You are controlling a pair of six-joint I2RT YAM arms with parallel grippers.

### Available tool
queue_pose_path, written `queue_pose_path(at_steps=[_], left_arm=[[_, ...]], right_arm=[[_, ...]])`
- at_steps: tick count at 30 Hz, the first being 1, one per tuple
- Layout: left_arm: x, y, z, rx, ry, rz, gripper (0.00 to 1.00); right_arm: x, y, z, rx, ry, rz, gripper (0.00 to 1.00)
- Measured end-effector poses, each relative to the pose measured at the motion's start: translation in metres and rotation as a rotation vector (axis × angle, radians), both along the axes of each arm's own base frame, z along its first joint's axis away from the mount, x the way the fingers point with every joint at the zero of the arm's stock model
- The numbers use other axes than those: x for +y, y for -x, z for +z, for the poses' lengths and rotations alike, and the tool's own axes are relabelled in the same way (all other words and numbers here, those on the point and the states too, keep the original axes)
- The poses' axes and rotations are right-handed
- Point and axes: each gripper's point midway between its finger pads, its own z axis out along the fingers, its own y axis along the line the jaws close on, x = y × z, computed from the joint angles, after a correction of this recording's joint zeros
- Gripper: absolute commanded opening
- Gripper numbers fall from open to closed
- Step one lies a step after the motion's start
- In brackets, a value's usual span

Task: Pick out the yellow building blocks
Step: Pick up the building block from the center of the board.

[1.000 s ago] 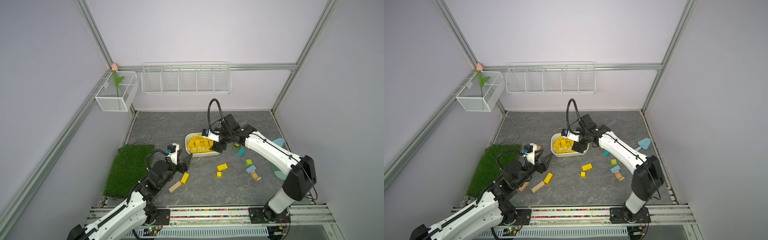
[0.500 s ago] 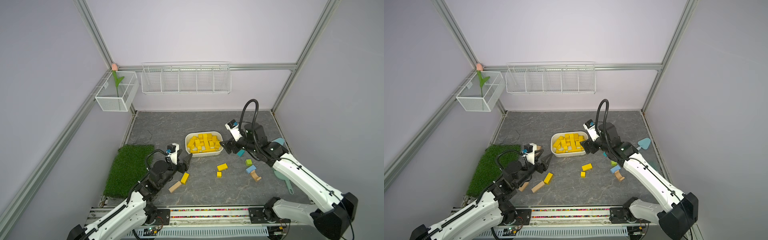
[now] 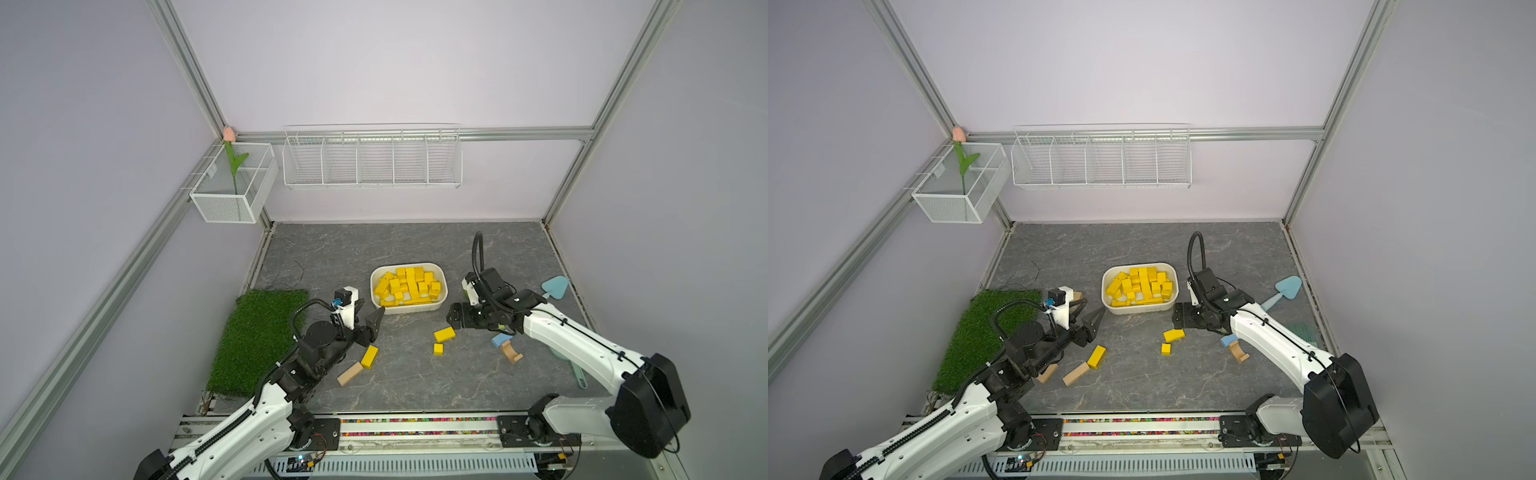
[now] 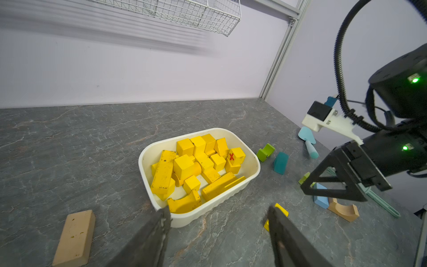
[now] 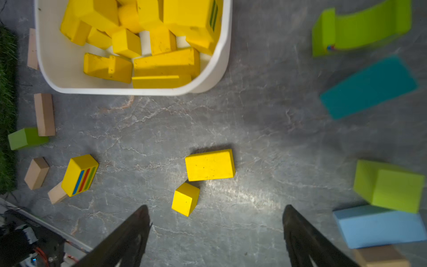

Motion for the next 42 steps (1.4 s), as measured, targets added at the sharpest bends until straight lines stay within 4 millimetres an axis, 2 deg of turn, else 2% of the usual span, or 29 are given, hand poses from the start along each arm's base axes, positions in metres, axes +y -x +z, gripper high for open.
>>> queue_pose_path(at_steps=[5, 8, 12, 18, 35, 36, 42], left_arm=[[0.0, 0.0, 0.0, -0.001, 0.0, 0.0, 0.69], [0.0, 0.0, 0.0, 0.0, 0.0, 0.0, 0.69], [0.0, 0.0, 0.0, -0.001, 0.0, 0.002, 0.69], [0.0, 0.0, 0.0, 0.0, 0.0, 0.001, 0.69], [0.001, 0.0, 0.0, -0.001, 0.001, 0.002, 0.69], [0.001, 0.0, 0.0, 0.0, 0.0, 0.002, 0.69], [0.001, 0.0, 0.0, -0.001, 0.001, 0.002, 0.69]], right_arm=[[0.011, 0.028, -0.034, 0.146, -0.016, 0.004, 0.71], [0.021, 0.041, -0.047, 0.203, -0.02, 0.016, 0.69], [0.039, 0.047, -0.054, 0.225, -0.038, 0.035, 0.64], [0.049, 0.049, -0.067, 0.261, -0.042, 0.011, 0.59], [0.055, 0.051, -0.077, 0.287, -0.035, -0.009, 0.37], [0.055, 0.051, -0.078, 0.288, -0.031, -0.008, 0.33], [0.059, 0.047, -0.073, 0.273, -0.041, -0.005, 0.27]])
